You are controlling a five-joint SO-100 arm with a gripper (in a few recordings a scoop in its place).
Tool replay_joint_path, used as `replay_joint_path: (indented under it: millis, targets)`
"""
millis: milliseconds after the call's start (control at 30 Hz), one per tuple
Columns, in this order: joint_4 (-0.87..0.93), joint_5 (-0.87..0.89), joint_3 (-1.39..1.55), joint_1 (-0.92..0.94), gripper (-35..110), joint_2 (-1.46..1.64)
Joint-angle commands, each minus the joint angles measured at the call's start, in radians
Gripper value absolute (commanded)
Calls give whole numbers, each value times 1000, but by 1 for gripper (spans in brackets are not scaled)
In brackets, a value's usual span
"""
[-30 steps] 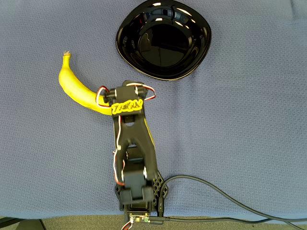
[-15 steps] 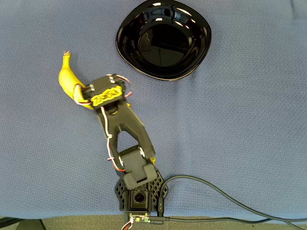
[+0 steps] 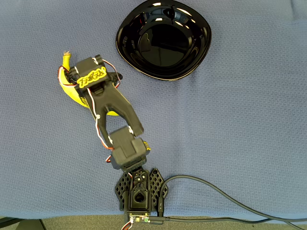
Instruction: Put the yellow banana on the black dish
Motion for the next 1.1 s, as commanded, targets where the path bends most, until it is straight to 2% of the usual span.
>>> replay_joint_path:
  millis: [0,333,1067]
  targets:
    - [-9,26,-67,-25,42,-66]
    - [-61,77,-158,-101,40,-195]
    - [-133,135,-221,-129,36,-387]
